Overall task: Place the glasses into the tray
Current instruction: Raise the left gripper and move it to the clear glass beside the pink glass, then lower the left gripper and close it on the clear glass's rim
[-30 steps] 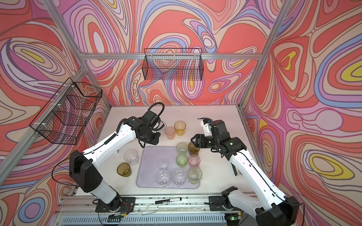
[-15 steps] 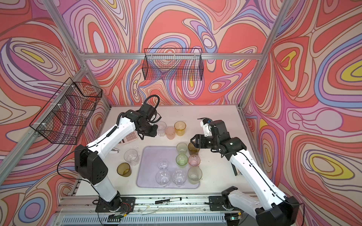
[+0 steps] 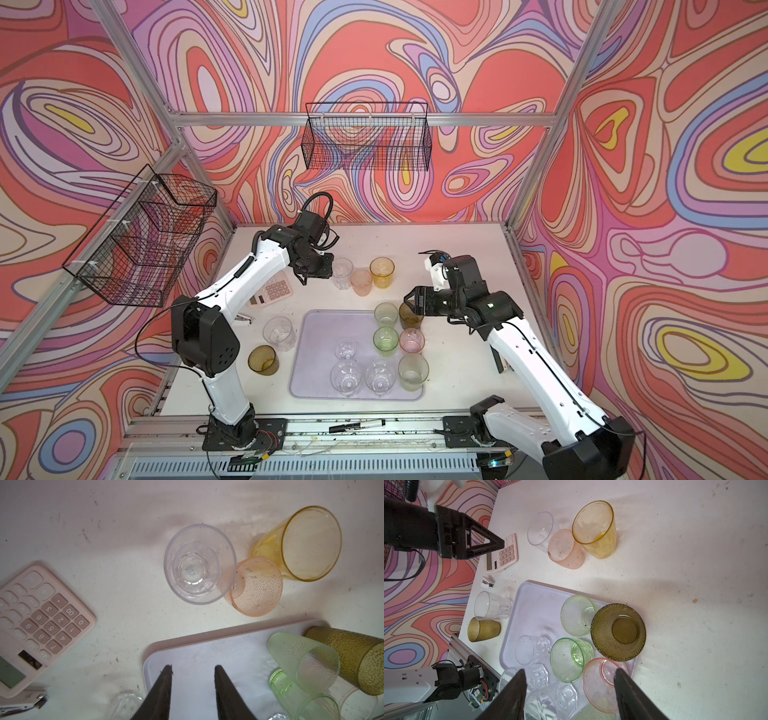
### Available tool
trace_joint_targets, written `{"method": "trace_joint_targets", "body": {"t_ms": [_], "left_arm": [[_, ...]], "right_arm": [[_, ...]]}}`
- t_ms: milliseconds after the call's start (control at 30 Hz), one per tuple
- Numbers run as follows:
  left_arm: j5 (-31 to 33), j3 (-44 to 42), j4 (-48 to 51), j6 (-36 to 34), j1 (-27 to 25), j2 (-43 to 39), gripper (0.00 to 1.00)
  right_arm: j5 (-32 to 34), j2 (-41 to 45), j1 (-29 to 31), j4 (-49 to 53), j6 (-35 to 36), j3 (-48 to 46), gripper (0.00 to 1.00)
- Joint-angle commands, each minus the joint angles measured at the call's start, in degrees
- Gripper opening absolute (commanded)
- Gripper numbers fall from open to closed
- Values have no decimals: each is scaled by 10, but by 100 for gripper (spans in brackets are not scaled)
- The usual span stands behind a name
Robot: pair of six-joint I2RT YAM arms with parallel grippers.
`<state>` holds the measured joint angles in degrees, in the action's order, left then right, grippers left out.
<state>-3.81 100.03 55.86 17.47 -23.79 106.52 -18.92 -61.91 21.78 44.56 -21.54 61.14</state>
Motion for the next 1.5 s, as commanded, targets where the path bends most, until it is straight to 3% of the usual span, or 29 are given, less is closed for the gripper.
{"method": "trace_joint_targets", "body": {"t_ms": [0, 533, 1467], "left_arm": [[1, 22, -13, 16, 9, 25, 38], [17, 81, -32, 22, 33, 102, 38], [1, 135, -29, 25, 45, 189, 27]], "right_arm": [[-3, 3, -2, 2, 4, 17, 70], [-2, -3, -2, 8, 9, 24, 70], [2, -8, -2, 16, 12, 31, 70]]}}
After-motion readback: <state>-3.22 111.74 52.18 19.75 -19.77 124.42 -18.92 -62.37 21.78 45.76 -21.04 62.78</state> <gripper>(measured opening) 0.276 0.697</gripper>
